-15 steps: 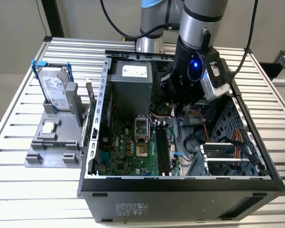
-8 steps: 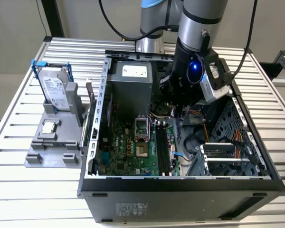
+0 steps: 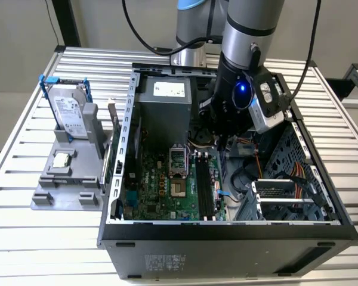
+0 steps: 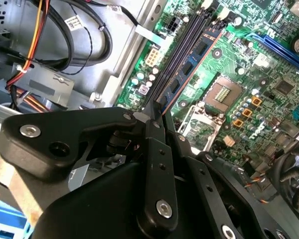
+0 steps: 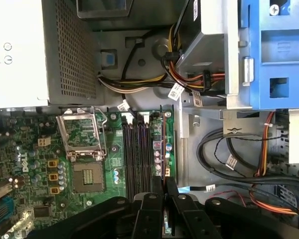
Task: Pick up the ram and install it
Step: 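Insert the ram into the slot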
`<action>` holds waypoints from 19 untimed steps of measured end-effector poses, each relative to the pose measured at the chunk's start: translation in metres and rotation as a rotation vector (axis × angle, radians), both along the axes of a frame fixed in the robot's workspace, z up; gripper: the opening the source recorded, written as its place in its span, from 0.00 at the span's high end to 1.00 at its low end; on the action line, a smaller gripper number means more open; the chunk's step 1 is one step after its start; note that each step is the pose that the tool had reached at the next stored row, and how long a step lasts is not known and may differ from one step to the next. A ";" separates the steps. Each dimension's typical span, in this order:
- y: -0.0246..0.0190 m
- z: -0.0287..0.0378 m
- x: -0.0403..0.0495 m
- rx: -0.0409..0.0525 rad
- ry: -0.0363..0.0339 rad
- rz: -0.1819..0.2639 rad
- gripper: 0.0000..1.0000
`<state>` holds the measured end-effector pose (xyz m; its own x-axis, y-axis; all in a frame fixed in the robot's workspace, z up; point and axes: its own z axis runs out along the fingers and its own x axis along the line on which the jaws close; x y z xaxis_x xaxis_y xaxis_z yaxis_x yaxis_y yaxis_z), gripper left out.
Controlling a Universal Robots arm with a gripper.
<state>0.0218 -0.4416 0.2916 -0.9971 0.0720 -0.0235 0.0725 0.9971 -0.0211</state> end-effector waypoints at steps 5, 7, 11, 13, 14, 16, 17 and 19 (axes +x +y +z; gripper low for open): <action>-0.0004 -0.0050 0.0000 -0.0017 0.0000 0.001 1.00; -0.0008 -0.0062 0.0000 -0.0027 0.0001 0.001 1.00; -0.0009 -0.0104 0.0000 -0.0056 0.0000 0.001 1.00; -0.0013 -0.0125 0.0000 -0.0061 0.0001 0.001 1.00; -0.0016 -0.0135 0.0000 -0.0062 0.0000 0.001 1.00; -0.0028 -0.0153 0.0000 -0.0064 0.0000 0.001 1.00; -0.0034 -0.0163 0.0000 -0.0063 0.0000 0.001 1.00; -0.0043 -0.0185 -0.0001 -0.0062 0.0000 0.001 1.00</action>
<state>0.0217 -0.4459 0.2731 -0.9972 0.0712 -0.0239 0.0718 0.9970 -0.0272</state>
